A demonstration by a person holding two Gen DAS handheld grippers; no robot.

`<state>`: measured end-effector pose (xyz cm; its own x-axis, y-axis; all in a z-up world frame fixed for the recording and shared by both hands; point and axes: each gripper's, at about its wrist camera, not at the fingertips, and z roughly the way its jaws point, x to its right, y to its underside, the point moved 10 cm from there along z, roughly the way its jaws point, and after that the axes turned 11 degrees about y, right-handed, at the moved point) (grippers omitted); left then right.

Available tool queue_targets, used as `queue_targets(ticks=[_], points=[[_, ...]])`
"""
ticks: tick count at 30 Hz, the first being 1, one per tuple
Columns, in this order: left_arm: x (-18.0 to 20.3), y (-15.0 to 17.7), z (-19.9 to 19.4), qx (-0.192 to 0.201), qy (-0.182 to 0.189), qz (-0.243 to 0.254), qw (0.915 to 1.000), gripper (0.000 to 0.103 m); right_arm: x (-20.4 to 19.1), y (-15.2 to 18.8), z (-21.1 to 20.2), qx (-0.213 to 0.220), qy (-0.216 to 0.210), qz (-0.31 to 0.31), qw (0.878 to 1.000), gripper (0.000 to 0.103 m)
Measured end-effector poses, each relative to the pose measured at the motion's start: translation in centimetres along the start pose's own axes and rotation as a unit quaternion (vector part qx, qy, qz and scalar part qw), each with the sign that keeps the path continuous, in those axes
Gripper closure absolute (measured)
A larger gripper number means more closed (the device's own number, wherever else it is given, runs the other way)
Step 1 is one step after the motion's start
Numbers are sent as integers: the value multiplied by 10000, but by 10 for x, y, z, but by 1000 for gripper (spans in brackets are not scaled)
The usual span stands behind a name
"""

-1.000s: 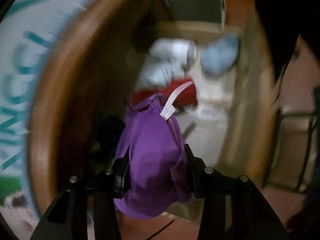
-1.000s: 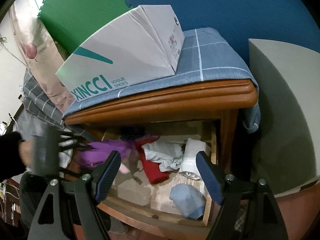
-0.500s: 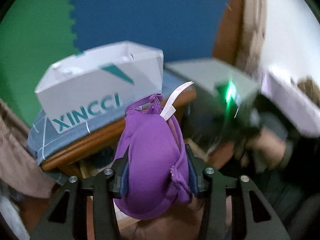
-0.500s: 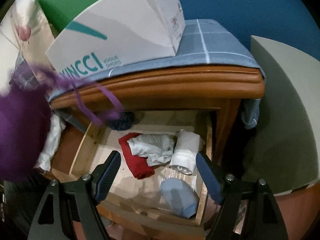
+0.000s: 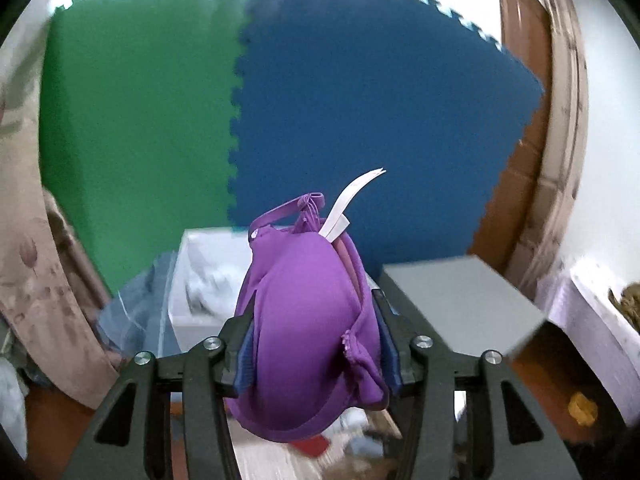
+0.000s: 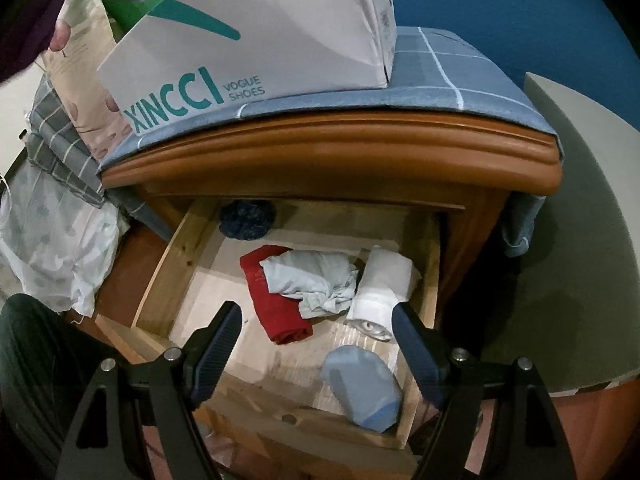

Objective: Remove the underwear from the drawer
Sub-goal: 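Lift the purple bra with the left gripper over the XINCCI box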

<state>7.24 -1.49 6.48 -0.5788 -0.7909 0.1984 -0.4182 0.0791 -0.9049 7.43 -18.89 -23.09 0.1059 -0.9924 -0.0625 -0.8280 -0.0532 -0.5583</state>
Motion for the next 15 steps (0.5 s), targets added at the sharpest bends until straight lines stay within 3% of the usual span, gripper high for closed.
queue_targets(ticks=[7,11,15], points=[[-18,-62,6,538,-287,-110,9981,56,4,0,-1,13,-107,166,9998,23],[-37,-78,31,536,-495,-202,9971,55,5,-1,-2,30,-162,232,9996,23],[-58,-73,60,365,-706,-359,9962,55,4,-1,-2,6,-187,233,9996,23]])
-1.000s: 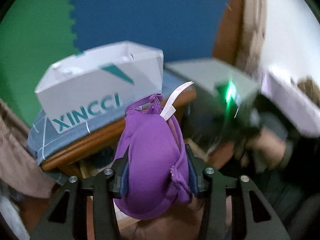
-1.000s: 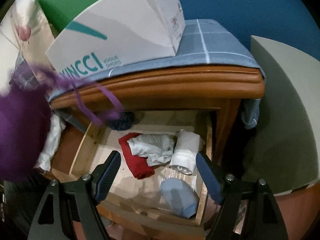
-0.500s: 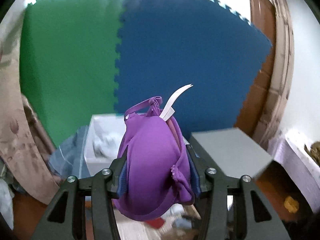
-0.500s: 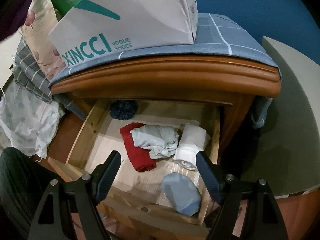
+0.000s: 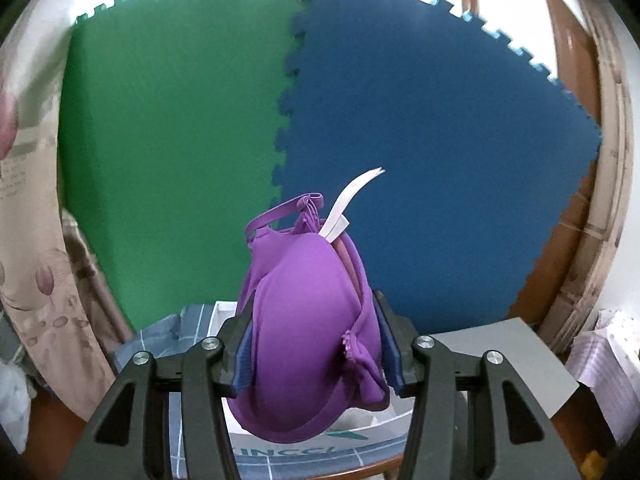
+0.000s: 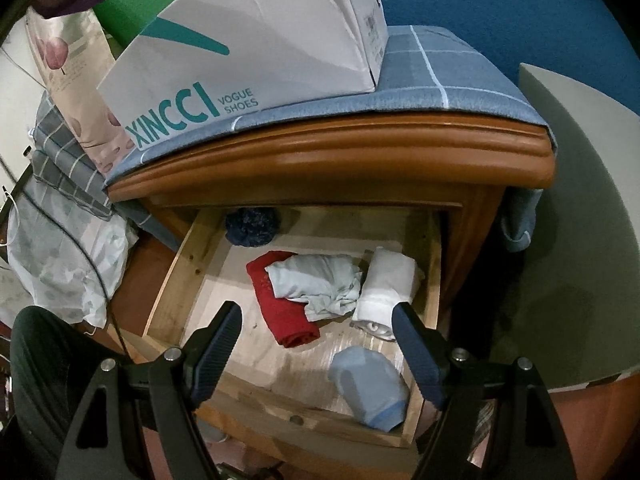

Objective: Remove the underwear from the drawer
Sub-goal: 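Lift the purple bra with the left gripper over the XINCCI box, then lower the purple bra into the box and open the left gripper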

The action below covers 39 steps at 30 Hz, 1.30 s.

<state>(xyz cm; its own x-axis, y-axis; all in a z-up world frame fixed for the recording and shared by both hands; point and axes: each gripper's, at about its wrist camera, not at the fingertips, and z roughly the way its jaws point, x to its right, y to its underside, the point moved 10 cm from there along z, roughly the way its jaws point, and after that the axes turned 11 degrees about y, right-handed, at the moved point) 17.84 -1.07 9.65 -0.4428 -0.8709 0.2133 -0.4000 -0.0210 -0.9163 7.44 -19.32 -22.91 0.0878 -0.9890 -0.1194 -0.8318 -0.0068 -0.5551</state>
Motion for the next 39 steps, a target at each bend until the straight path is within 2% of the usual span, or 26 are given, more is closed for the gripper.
queue_targets(ticks=[3,13,25,28,32,35,39], points=[[-13,11,19,-127,-136,-41,9998,55,-1,-1,0,8,-41,22,10000,23],[-63,54,63,-416,-255,-767,9959,55,-3,1,4,-68,-112,53,9999,23],[-101,106,95,-895,-532,-1045,9891,56,-7,4,11,-189,-155,48,9997,23],[-102,114,100,-1013,-601,-1012,9879,55,-7,5,12,-214,-156,54,9996,23],[-106,134,113,-1456,-725,-1022,9814,54,-8,5,14,-256,-147,31,9996,23],[-104,141,117,-1610,-927,-692,9801,53,-8,6,15,-282,-140,22,9995,23],[-101,144,120,-1771,-1023,-556,9773,51,-9,7,17,-302,-125,4,9995,23]])
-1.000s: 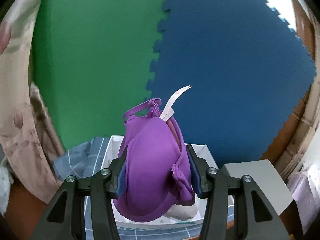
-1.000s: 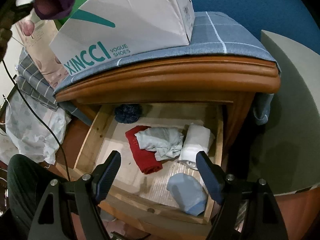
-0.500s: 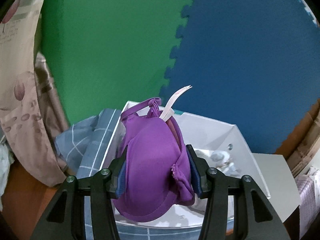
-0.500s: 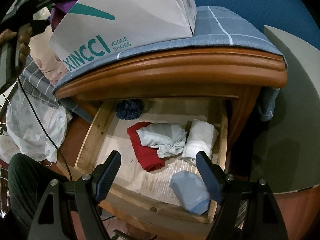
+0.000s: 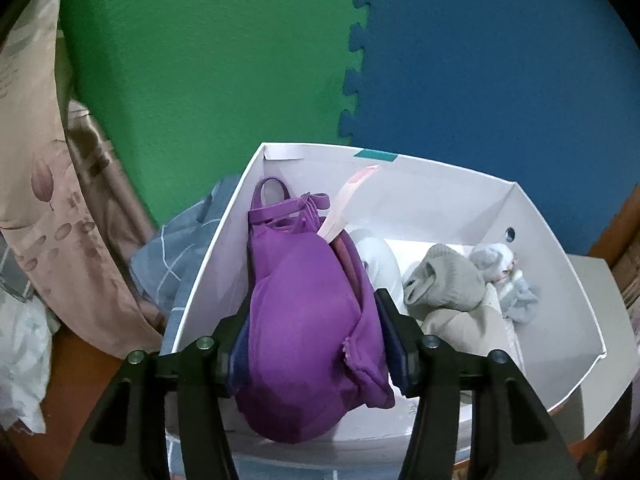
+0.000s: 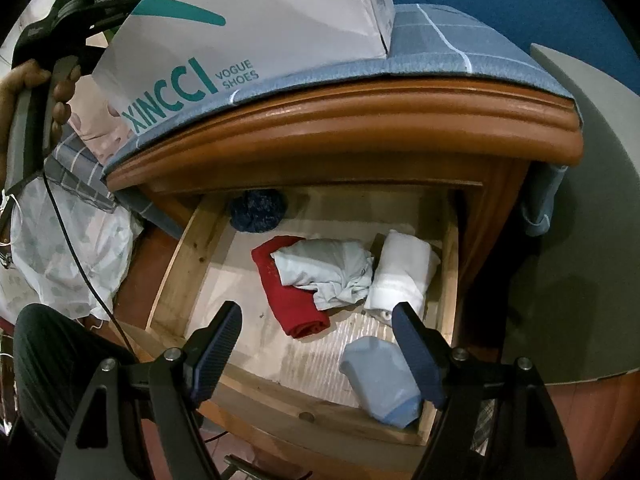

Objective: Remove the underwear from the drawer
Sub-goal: 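Lower the purple bra into the box and open the left gripper, then lower the right tool into the drawer and grasp the light blue sock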

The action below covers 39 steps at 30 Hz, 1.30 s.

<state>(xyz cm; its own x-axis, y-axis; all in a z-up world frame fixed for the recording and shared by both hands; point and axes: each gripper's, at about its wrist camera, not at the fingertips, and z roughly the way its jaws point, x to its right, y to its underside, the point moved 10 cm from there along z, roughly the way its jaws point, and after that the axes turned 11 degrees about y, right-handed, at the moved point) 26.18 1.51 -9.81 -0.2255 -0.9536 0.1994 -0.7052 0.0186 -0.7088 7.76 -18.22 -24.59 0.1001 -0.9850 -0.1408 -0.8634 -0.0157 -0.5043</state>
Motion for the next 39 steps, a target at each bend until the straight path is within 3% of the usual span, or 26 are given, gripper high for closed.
queue_targets(ticks=[7,9,11,16,18,21,24,27,31,34,39], points=[[1,1,5,-78,-126,203,9997,48,2,2,4,-36,98,-25,9999,23],[3,3,6,-90,-212,338,9992,34,3,3,5,-34,121,-19,9999,23],[7,2,5,-39,-182,411,9990,33,4,5,6,-41,146,-30,9999,23],[18,-9,-38,846,254,499,9948,17,-1,15,13,-203,271,-274,9991,23],[23,-11,-68,1310,478,636,9882,4,-6,19,15,-264,295,-431,9983,23],[26,3,-121,1934,761,813,9748,1,-17,27,19,-354,289,-725,9963,23],[19,39,-154,2274,943,932,9647,1,-25,39,28,-615,327,-1012,9924,23],[6,85,-152,2202,894,1033,9658,1,-21,49,43,-1002,540,-1067,9878,23],[-17,132,-126,1959,907,837,9728,1,-13,57,69,-1692,512,-919,9799,23],[-26,140,-106,1554,1206,369,9798,1,-5,68,93,-2205,626,-1138,9667,23],[-30,136,-115,1698,1388,140,9756,1,6,73,113,-2295,1025,-1425,9574,23]])
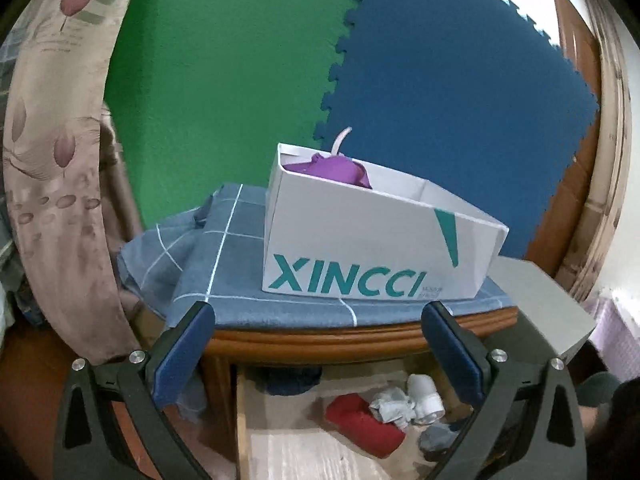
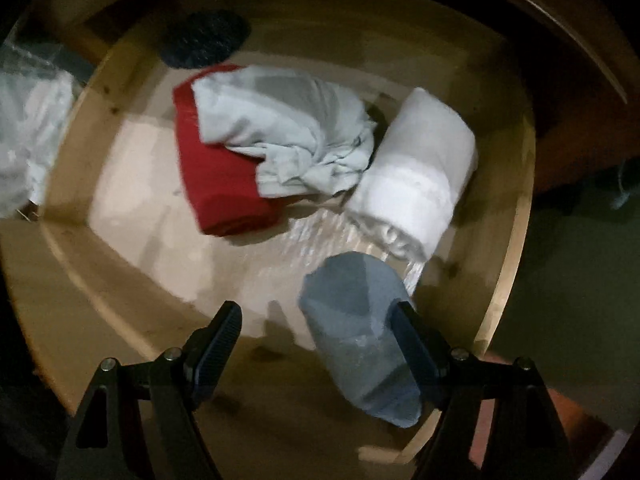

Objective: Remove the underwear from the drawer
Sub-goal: 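Lower the right tool into the drawer and grasp the light blue sock, then lift the light blue sock with the right gripper into the box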

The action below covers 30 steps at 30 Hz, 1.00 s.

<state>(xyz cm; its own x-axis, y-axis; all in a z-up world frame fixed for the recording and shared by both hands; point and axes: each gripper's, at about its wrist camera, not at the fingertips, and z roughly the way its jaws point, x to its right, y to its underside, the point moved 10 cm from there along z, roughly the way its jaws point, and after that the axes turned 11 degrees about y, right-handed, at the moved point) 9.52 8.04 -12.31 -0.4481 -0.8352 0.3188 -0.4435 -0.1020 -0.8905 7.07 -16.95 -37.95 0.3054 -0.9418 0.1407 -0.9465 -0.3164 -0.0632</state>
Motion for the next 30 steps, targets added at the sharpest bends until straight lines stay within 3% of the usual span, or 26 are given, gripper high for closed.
queue_targets(ticks=[4,8,9,10,11,15,21,30], points=[[-1,0,-1,-2,128,-127,9998,1,6,4,8,-240,179,-51,9995,22],[2,4,0,-56,138,-101,9998,1,11,11,15,-415,304,-127,9986,31],[3,5,1,-67,118,-74,9999,1,14,13,16,-401,550,-212,9975,36],[3,6,2,-82,106,-50,9999,1,15,13,17,-360,788,-317,9957,64],[4,8,4,-107,97,-30,9999,1,15,15,18,-320,742,-280,9963,69],[1,13,8,-157,-38,28,9999,1,22,15,-1,217,794,0,9966,72],[-5,22,15,-260,-209,-8,9994,1,12,18,-68,1203,605,429,9900,73],[0,43,22,-542,-396,372,9971,1,9,24,-160,1952,768,1041,9722,73]])
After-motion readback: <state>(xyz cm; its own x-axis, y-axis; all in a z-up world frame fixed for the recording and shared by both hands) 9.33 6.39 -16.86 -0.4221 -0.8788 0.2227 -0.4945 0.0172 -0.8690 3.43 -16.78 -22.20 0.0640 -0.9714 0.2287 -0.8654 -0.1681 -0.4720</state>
